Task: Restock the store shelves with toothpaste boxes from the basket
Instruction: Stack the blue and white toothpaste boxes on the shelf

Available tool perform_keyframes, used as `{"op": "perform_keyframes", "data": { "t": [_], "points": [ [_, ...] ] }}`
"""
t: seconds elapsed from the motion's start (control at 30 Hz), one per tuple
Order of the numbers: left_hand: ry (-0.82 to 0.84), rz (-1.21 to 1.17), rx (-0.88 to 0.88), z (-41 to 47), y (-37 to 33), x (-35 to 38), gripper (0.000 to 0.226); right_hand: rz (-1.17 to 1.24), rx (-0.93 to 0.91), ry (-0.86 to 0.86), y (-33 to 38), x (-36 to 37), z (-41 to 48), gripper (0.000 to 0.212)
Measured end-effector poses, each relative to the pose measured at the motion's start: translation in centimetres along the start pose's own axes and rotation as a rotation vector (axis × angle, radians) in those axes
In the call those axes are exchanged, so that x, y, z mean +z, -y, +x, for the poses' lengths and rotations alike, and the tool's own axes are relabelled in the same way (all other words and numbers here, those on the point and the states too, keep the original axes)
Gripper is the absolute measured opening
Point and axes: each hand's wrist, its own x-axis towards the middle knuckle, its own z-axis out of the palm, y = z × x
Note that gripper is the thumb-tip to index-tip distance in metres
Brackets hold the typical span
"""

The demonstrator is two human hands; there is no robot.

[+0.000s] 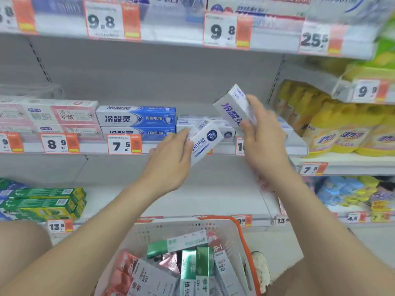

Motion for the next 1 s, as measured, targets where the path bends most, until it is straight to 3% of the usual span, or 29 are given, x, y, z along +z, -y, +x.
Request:
{"op": "perform_keyframes", "data": {
  "t": [0.1,0.3,0.47,0.6,0.73,0.87,1.0],
  "points": [
    [0.036,0.214,-0.01,3.7,-2.4,-0.2,0.025,-0.369,0.041,-0.091,-3.4,-0.5,3.8,0.061],
    [0.074,0.384,0.07,11.0,-5.5,-0.2,0.018,-0.57,0.042,0.168,-8.4,-1.3,8.2,0.073],
    [0.158,0.449,0.114,18.0,-5.8,0.4,0.029,-0.553,0.006,0.309,-10.3,-0.6,9.1,0.082],
    [0.193,0.51,0.129,21.8,-4.6,2.5,0.052,-0.474,0.012,0.289,-10.3,0.3,9.7,0.072],
    [0.225,0.73,0.128,22.8,-3.3,4.2,0.076,-0.442,0.061,0.22,-10.2,1.6,9.9,0.067],
    [0.279,0.841,0.085,23.6,-1.9,4.5,0.077,-0.42,0.072,0.179,-10.0,2.3,10.2,0.06],
    [0.411,0.76,0.044,24.2,-1.6,5.1,0.077,-0.402,0.086,0.158,-9.9,2.6,10.3,0.054]
  ]
}}
